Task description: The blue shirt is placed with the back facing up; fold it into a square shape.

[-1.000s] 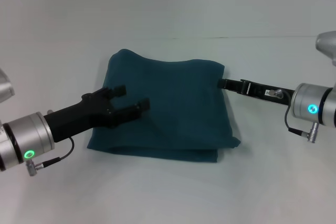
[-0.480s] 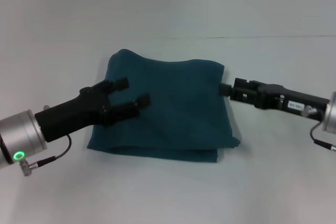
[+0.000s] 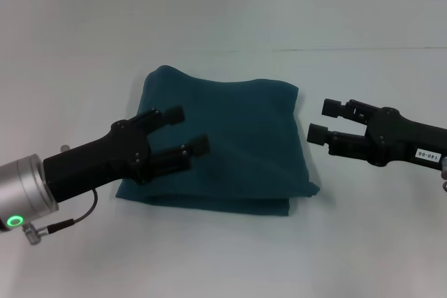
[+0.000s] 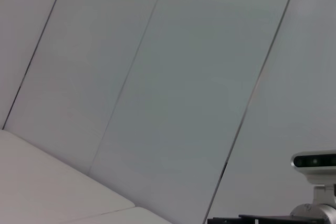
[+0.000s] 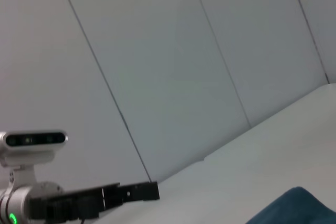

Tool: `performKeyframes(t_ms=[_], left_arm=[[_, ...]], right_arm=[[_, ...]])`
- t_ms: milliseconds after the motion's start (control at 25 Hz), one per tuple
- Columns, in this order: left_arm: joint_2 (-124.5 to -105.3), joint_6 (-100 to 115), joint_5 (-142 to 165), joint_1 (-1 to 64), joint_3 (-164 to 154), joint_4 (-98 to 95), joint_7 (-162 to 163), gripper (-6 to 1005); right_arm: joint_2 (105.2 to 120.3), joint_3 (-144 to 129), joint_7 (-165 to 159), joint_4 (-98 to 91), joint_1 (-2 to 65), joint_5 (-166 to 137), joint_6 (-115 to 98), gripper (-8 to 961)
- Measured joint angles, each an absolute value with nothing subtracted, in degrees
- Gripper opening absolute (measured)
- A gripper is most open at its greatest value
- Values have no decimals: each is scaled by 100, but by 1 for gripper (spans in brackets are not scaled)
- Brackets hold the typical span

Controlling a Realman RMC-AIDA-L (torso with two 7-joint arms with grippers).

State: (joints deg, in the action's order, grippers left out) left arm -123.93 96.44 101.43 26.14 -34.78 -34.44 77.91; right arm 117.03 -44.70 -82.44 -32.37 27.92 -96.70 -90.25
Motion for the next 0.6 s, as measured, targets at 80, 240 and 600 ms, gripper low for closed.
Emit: performKeyframes(t_ms=[80, 240, 600], left_arm=[[-12399, 9667, 10142, 2612, -3485, -3428, 7808, 946], [-12409, 9645, 10160, 2603, -3529, -3413, 7785, 946], [-12404, 9627, 10562, 2533, -3539, -3442, 7813, 946]], right_arm=[[11673, -4497, -8232, -3246, 2815, -9777, -9049, 910], [11641, -4503, -8277, -3267, 2970, -10127, -9075, 908], [11655, -4504, -8612, -3354, 3267, -10924, -9185, 905]])
